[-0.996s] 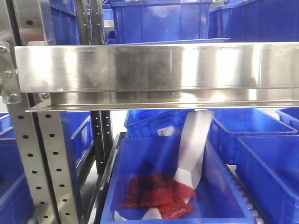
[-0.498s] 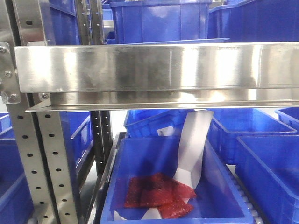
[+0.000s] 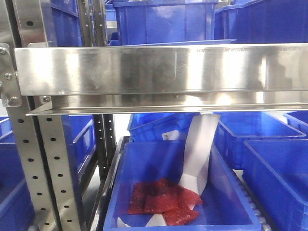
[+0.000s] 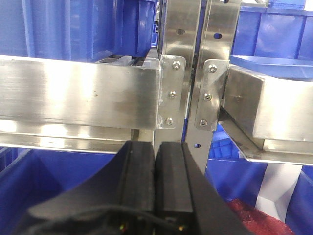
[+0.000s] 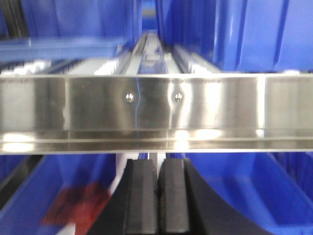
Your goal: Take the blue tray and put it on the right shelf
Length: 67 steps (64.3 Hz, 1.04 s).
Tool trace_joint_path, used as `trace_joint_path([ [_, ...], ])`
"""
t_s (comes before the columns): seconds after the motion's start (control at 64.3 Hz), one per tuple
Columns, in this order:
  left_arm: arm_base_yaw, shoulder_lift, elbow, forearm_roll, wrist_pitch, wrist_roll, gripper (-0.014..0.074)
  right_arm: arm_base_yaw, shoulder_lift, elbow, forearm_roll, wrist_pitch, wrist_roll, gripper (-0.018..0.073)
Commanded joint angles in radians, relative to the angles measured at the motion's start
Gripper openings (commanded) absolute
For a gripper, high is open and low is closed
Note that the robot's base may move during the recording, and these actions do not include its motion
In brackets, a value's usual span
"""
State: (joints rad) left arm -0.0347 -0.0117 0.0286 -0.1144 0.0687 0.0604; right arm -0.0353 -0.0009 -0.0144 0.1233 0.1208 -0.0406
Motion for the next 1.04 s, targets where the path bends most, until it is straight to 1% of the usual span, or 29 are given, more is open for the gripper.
trace_joint_path([
  [0.0,0.002,-0.012,0.028,-0.008,-0.091,0.005,-0.0048,-0.007,-0.033,0.024,0.006,-0.155,-0.016,0.0059],
  [0.062,0.002,-0.012,0.028,-0.008,-0.091,0.005,-0.0049,-0.007,-0.028,0.020,0.005,-0.133,-0.016,0.0059],
  [1.027,0.002,-0.012,0.028,-0.008,-0.091,0.005,-0.0049,-0.007,-0.029,0.020,0.005,-0.132,-0.016,0.0059],
])
